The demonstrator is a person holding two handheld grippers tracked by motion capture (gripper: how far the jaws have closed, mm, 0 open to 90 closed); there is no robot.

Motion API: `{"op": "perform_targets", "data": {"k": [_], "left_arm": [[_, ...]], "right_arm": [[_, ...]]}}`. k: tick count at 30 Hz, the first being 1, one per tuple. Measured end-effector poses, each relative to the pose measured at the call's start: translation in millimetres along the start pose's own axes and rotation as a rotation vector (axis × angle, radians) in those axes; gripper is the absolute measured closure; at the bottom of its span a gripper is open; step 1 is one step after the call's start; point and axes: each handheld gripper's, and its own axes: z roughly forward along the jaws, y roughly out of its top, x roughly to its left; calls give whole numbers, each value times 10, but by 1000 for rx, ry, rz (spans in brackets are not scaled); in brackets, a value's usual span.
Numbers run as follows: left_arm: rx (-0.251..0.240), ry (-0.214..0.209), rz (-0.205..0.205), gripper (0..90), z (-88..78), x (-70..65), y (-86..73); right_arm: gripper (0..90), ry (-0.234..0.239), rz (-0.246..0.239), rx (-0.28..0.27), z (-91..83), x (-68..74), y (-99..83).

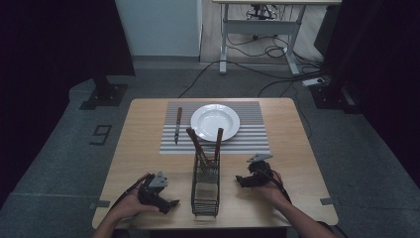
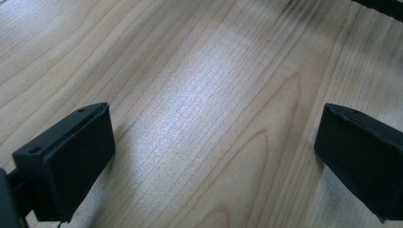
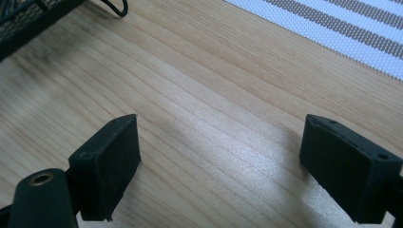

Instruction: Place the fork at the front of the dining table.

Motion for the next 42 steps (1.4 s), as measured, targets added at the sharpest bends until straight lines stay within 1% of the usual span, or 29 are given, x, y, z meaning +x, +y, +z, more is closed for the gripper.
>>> {"op": "perform_targets", "data": {"k": [2,3,5,6,7,9,10,15,17,18,19,22,31,33,34,37,42], "left_arm": [[0,-1,0,0,-1,0,-1],[0,-1,0,0,-2,0,-2],[-1,-1,-1,0,-4,0,-4],[0,0,-1,0,-4,-1,-4],[0,0,-1,0,-4,-1,-4],[0,0,-1,0,-4,-1,-4],[0,-1,-1,0,-4,0,-4],[-1,-1,-1,0,-4,-1,-4],[0,0,-1,0,-4,-1,-5],[0,0,-1,0,-4,-1,-5],[0,0,-1,0,-5,-1,-5],[0,-1,-1,0,-6,-2,-6],[-1,-1,-2,0,-6,-2,-7],[-1,-1,-2,0,-6,-2,-7],[-1,-1,-2,0,-6,-2,-7],[-1,-1,-2,0,-6,-2,-7],[0,-1,-2,0,-6,-2,-7]], "right_arm": [[137,4,14,-4,-16,-3,9],[137,10,30,-12,-33,1,16],[140,51,87,-37,-75,1,38],[140,60,93,-51,-103,5,54],[140,60,93,-51,-103,5,54],[143,43,72,-94,-165,28,88],[148,42,76,-119,-209,27,103],[145,51,83,-135,-237,9,109],[143,64,85,-160,-267,23,122],[144,65,73,-181,-308,44,146],[144,65,70,-188,-320,49,151],[145,59,61,-201,-353,64,160],[151,66,71,-201,-363,32,165],[152,69,72,-213,-388,23,172],[152,78,69,-231,-419,14,183],[152,86,73,-242,-456,10,202],[156,97,51,-278,-549,19,247]]}}
